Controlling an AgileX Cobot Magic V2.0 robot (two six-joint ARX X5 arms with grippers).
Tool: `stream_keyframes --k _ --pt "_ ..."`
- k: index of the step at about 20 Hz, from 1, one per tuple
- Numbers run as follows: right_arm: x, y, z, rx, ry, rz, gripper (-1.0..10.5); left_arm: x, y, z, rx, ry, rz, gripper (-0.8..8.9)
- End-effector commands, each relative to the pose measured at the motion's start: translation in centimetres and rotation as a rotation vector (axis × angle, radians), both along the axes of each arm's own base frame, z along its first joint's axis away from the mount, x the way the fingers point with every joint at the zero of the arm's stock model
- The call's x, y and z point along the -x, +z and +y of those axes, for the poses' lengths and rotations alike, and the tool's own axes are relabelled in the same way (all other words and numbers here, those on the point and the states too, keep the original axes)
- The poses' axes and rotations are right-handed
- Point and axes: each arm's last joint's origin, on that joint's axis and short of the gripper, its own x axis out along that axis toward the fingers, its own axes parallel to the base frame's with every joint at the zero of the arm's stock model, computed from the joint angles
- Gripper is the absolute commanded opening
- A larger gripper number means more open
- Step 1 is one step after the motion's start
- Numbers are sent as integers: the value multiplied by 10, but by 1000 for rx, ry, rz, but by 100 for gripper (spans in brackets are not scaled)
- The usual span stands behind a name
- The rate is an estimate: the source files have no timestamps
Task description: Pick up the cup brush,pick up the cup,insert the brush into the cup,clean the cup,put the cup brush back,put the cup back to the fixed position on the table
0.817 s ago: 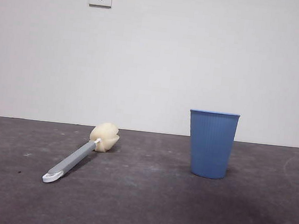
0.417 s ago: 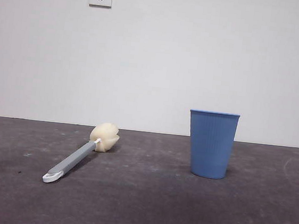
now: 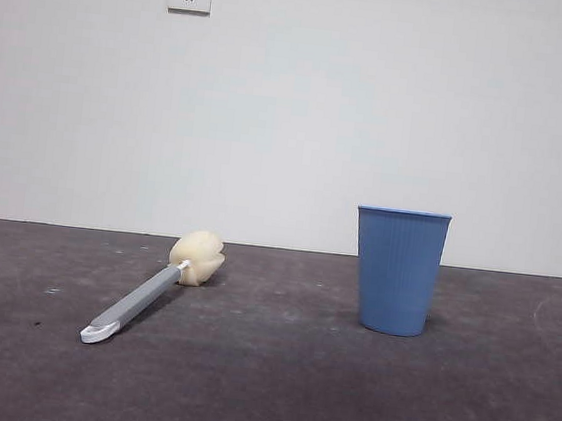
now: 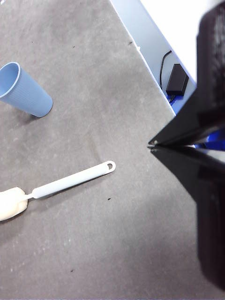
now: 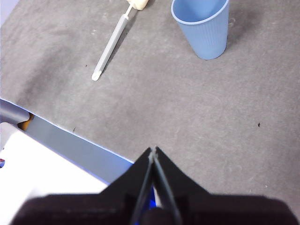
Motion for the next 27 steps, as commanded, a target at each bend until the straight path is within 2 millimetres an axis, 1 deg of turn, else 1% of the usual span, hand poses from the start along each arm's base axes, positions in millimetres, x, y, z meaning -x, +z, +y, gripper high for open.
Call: stream_keyframes --k 1,2,3,4,6,9,12,15,17,20,22,25,27 --pt "-1 1 0 8 9 -12 204 0 1 0 -9 -6 -14 274" --pt "-1 1 0 5 6 -9 378 0 1 0 -7 -4 -12 437" --pt "-1 1 0 3 4 -7 525 -1 1 0 -7 -4 -13 521" --pt "-1 1 0 3 4 -7 583 -1 1 0 -6 -4 -12 534" --pt "-1 1 0 2 3 -6 582 -3 2 0 10 11 -3 534" --pt "-1 1 0 -7 -6 2 581 -14 2 -1 24 14 18 534" --pt "-1 1 1 -7 -1 2 567 -33 -1 -5 22 -19 57 534" --pt "-1 1 1 -8 -2 3 567 -56 -3 -16 42 -62 88 534" --pt "-1 1 1 -10 -4 5 567 -75 -4 -28 26 -73 95 534" --pt "-1 1 1 -11 -6 7 567 -103 -9 -54 -66 -28 113 534" --pt "-1 1 1 -11 -6 7 567 -122 -17 -74 -135 -4 135 534" --pt "-1 1 1 -11 -7 7 567 -150 -35 -105 -232 0 176 534" --pt "-1 1 1 -15 -11 11 567 -167 -48 -121 -289 2 205 534"
